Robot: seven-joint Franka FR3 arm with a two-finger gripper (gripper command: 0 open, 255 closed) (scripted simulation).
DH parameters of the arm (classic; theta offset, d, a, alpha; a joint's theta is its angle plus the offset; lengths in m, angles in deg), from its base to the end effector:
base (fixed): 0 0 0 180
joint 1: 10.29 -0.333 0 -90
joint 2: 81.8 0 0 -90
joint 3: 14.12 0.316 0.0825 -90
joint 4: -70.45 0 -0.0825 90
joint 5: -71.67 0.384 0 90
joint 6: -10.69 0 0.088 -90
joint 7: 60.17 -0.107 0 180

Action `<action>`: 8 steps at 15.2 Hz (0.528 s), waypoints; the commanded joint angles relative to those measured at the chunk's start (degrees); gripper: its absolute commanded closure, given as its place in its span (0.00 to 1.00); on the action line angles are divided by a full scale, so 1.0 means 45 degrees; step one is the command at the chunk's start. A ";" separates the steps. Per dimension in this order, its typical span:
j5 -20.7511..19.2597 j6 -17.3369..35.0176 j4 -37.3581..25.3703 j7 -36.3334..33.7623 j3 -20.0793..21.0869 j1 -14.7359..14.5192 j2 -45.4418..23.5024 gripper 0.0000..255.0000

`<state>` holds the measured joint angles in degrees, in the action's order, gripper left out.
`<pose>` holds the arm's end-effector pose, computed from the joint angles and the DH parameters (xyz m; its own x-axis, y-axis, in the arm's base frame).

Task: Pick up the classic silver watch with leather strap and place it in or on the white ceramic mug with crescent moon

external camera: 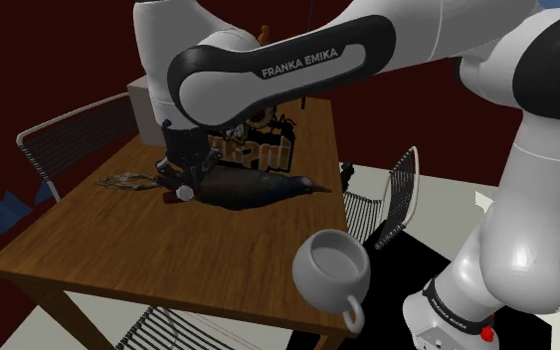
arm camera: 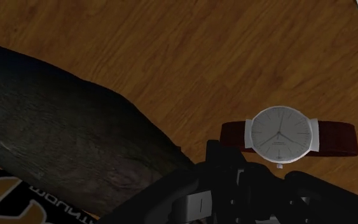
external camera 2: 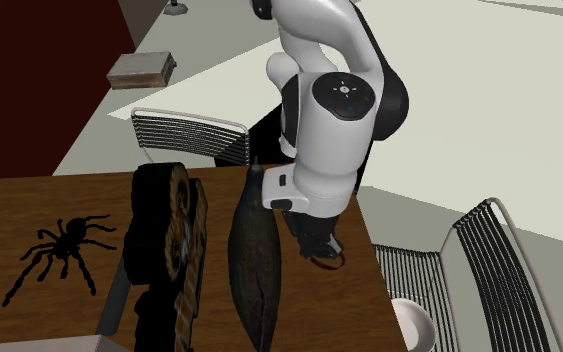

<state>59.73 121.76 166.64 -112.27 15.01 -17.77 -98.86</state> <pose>0.5367 0.3457 0.4459 0.9764 -0.2118 0.0412 -0.2131 -0.9765 0.0304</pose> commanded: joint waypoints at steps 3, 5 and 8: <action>0.0114 -0.0621 -0.0484 0.0100 0.0043 0.0001 0.0156 1.00; 0.0155 -0.0941 -0.0763 0.0142 0.0060 -0.0007 0.0207 1.00; 0.0203 -0.1430 -0.1209 0.0197 0.0083 -0.0028 0.0261 1.00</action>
<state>60.54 116.04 161.76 -111.47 15.34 -17.88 -97.83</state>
